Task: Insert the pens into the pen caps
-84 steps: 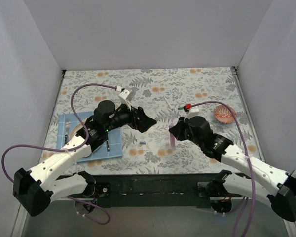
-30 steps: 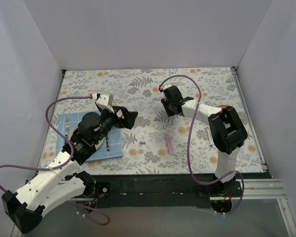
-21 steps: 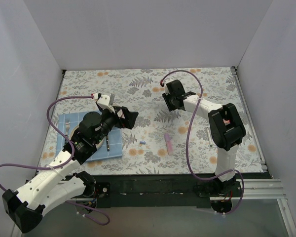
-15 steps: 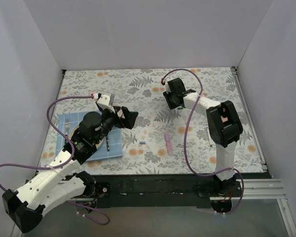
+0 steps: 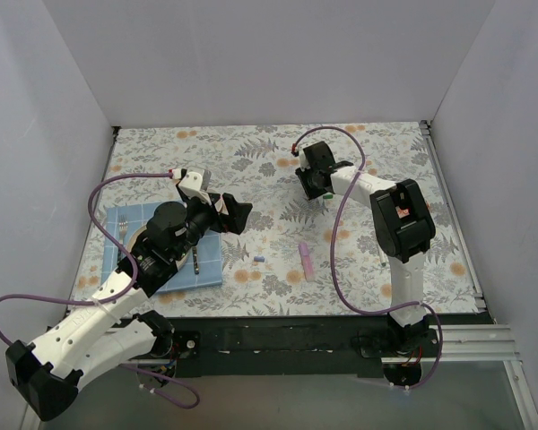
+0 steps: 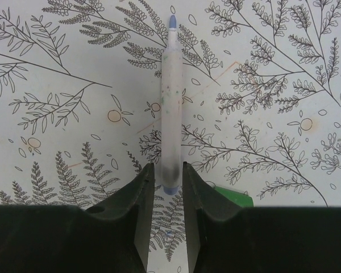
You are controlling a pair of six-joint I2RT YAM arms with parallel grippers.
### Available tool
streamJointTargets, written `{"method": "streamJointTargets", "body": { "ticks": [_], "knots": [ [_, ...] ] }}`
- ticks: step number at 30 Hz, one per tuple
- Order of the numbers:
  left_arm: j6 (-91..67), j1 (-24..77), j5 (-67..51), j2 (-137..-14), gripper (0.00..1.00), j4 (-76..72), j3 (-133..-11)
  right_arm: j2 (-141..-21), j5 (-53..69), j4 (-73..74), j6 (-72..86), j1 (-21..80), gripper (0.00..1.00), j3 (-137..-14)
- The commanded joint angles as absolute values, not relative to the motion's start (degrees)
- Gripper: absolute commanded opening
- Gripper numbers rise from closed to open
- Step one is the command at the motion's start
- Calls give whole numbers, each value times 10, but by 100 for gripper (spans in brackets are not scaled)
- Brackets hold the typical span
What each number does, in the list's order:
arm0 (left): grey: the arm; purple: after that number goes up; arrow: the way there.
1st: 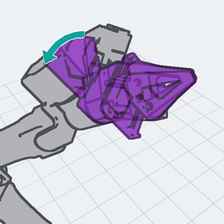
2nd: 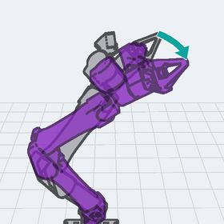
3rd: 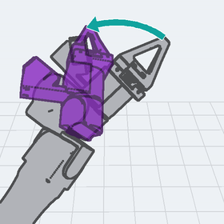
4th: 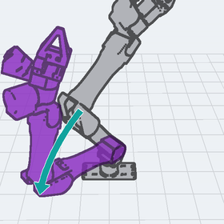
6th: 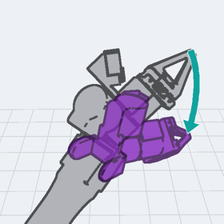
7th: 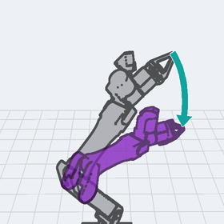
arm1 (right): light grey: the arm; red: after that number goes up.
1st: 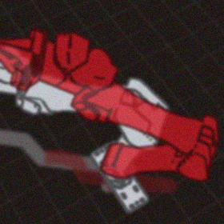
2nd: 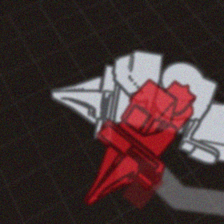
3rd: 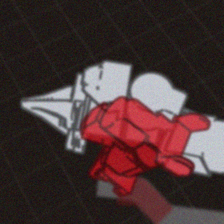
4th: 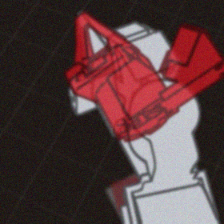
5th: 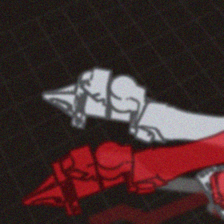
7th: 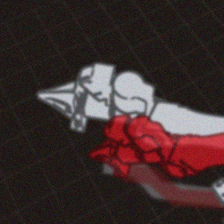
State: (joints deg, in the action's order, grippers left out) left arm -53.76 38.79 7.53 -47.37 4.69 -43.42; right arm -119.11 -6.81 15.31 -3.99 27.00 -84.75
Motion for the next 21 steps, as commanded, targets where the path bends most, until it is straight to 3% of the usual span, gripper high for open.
{"method": "streamJointTargets", "body": {
  "ticks": [1, 11, 18, 21],
  "knots": [
    [-528, 388, 77, -468, 98, 43, -429, -1196, -62, 161, -28, 269, 31, -856],
    [-523, 388, 78, -451, 98, 40, -424, -1213, -76, 174, -23, 270, 26, -855],
    [-519, 388, 68, -442, 96, 30, -413, -1212, -76, 192, -11, 275, 2, -850],
    [-539, 388, 81, -460, 93, 45, -420, -1187, -77, 186, -4, 289, 1, -820]
  ]
}}
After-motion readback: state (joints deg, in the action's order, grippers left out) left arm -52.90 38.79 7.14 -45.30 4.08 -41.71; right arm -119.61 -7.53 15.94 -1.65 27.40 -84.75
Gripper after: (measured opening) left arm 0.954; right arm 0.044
